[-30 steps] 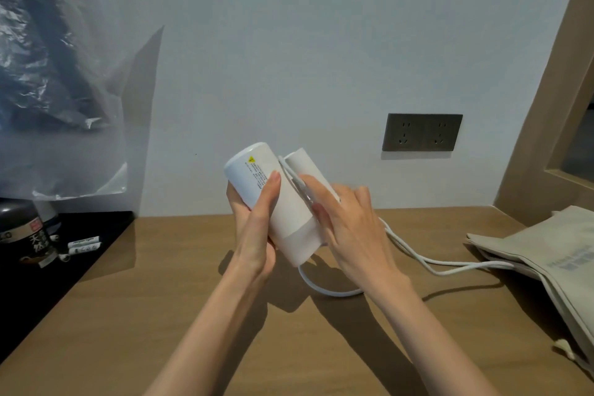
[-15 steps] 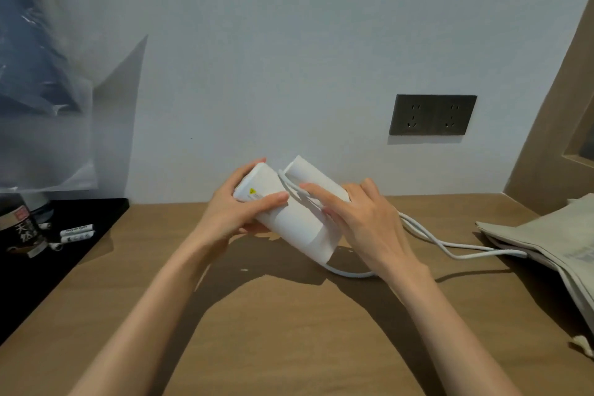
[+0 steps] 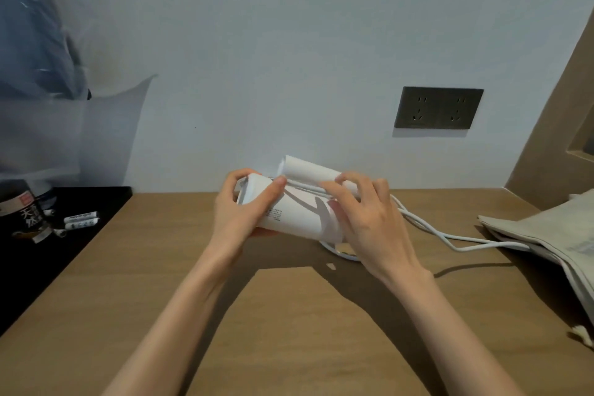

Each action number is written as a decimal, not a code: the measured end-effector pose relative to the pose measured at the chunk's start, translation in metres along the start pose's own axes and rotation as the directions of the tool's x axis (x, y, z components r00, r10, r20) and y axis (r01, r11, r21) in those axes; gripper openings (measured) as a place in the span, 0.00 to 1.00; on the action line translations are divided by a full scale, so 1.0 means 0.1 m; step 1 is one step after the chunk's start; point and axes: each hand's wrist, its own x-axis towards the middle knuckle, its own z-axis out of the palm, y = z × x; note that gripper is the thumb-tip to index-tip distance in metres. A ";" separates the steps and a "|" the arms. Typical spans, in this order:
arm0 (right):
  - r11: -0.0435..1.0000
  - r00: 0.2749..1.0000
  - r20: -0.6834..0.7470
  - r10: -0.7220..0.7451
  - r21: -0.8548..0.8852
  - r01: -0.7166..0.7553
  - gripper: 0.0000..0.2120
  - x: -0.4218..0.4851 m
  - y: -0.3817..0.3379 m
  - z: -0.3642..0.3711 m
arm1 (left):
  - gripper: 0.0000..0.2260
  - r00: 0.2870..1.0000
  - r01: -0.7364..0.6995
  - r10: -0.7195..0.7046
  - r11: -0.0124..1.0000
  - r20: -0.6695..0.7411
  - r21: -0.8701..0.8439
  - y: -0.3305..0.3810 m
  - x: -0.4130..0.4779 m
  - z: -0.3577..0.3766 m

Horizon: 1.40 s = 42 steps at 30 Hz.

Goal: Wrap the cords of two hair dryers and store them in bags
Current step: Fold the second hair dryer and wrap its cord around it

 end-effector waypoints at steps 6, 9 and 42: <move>0.975 0.993 -0.043 -0.114 0.187 0.120 0.11 -0.05 -0.31 0.04 | 0.24 0.991 0.054 -0.073 0.985 -0.115 -0.164 0.06 0.00 -0.02; 0.946 0.993 0.032 -0.115 0.308 0.100 0.14 -0.09 -0.45 0.14 | 0.34 0.990 0.090 -0.115 0.965 -0.087 -0.245 0.11 0.01 -0.07; 0.375 0.587 0.804 0.097 0.517 -0.770 0.11 -0.05 0.20 -0.22 | 0.26 0.864 0.230 -0.113 0.956 0.491 -0.184 0.04 0.00 -0.27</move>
